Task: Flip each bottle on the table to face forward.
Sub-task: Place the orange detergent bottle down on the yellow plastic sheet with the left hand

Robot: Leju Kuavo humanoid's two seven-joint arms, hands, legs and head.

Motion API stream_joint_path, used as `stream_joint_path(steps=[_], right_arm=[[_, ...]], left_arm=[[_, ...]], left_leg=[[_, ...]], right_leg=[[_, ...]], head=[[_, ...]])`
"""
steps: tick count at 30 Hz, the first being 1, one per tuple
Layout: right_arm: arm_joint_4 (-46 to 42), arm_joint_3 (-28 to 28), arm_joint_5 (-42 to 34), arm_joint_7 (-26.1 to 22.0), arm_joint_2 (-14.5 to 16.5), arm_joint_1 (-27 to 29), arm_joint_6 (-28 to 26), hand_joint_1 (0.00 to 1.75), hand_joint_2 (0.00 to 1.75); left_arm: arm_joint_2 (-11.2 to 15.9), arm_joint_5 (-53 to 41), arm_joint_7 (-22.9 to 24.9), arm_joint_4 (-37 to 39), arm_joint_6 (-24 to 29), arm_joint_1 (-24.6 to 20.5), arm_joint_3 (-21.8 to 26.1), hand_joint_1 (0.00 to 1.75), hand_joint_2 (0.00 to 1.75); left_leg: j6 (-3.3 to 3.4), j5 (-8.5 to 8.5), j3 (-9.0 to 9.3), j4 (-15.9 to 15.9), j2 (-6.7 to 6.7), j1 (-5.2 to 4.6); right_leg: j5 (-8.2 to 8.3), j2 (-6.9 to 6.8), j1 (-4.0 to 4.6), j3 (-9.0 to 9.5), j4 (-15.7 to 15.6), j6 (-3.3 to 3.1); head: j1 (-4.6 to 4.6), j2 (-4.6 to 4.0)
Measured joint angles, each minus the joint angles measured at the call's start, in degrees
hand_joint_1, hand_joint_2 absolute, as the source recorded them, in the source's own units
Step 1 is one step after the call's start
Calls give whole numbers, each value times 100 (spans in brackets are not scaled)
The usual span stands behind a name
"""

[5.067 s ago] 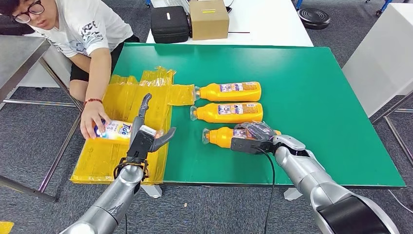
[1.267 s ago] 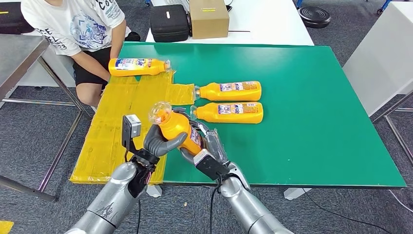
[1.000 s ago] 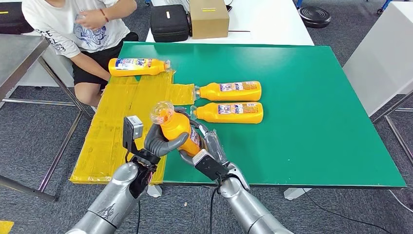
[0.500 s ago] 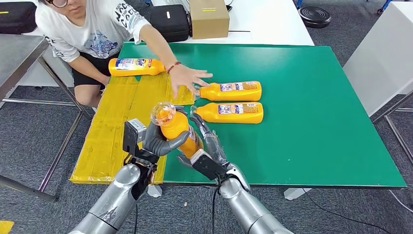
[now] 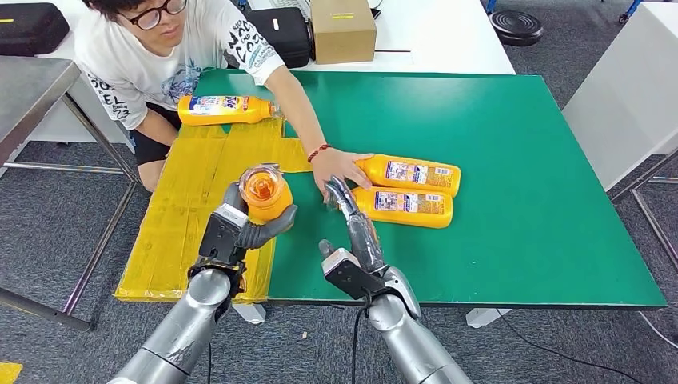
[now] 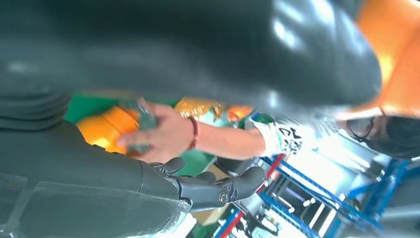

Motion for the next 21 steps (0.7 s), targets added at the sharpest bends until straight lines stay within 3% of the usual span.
stream_joint_path(steps=[3, 10, 14, 17, 21], right_arm=[[-375, -61, 48, 20, -46, 148, 2, 0, 0], [-846, -121, 61, 35, -124, 322, 19, 0, 0], [-1013, -178, 69, 35, -165, 414, 2, 0, 0], [-1251, -281, 71, 28, -204, 596, -21, 0, 0], [-1534, -418, 40, -3, -254, 764, 19, 0, 0]], left_arm=[[78, -975, 67, 61, 674, -118, 140, 175, 175], [206, -1590, 186, 193, 822, -316, 390, 175, 175], [352, -2517, 490, 260, 1008, -404, 400, 175, 175], [595, -3442, 757, 347, 935, -532, 398, 175, 175], [942, -4346, 1019, 633, 399, -847, 325, 175, 175]], left_leg=[[0, 1, 0, 0, -1, 0], [0, 1, 1, 0, 3, 0], [0, 1, 0, 0, 2, 0], [0, 0, 0, 0, 3, 0], [-2, 3, -1, 0, 3, 2]], right_leg=[[0, 0, 0, 0, 0, 0], [1, 1, 0, 0, 0, 0], [0, 0, 0, 0, 0, 0], [0, 1, 1, -2, 0, 0], [0, 1, 2, -6, 0, -1]], head=[[0, 0], [-1, 0], [1, 0], [-1, 0], [1, 0]])
